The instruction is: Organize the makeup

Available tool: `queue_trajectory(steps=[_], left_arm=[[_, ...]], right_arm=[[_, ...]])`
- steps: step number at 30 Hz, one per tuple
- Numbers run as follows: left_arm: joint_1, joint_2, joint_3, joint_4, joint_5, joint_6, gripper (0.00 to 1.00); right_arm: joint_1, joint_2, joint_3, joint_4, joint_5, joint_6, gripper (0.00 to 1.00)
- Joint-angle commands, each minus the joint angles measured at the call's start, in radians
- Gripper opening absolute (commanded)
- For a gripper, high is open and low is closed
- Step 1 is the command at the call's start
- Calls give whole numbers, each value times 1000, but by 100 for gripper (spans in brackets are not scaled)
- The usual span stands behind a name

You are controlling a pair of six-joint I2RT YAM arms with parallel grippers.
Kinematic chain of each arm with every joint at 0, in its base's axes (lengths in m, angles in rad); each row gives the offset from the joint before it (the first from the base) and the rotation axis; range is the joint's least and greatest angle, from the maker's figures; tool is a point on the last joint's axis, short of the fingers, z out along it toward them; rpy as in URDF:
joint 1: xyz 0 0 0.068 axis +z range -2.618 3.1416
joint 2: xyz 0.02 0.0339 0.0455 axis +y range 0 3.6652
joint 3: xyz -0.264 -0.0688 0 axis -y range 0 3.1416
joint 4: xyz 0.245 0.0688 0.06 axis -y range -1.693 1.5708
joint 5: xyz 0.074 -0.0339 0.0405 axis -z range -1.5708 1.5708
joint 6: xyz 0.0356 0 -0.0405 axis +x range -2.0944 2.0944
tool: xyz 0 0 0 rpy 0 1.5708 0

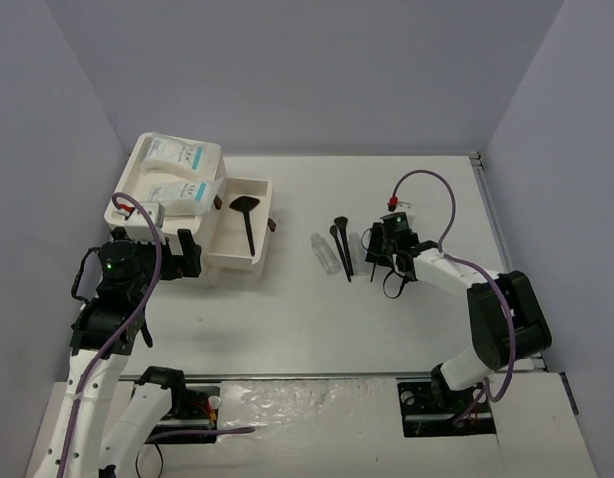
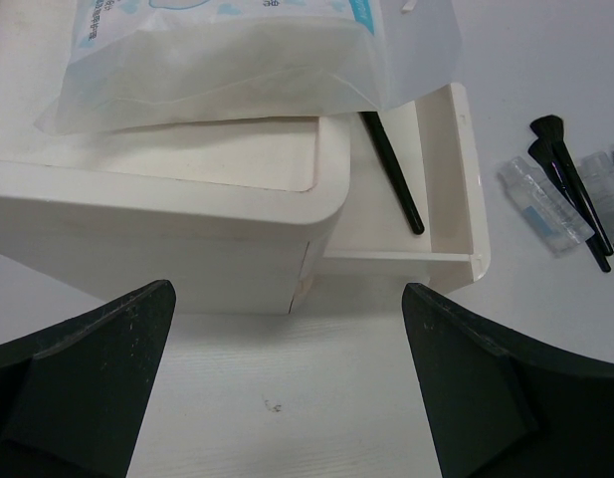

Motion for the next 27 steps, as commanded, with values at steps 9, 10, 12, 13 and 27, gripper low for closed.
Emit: queue_trajectory(steps=[9,10,12,13,27], left_arm=[[-9,8,20,55,6,-4,97],[-9,8,20,56,6,-4,97],[-10,9,20,57,7,-5,97],[-10,10,20,57,7,-5,97],[-15,8,20,55,7,-3,97]], right_arm=[[24,86,1,20,128,37,42],[23,95,1,19,130,38,41],[23,112,0,18,134,43,40],[23,117,-1,15,136,47,39],[-63,78,-13,-85,163,73,11]])
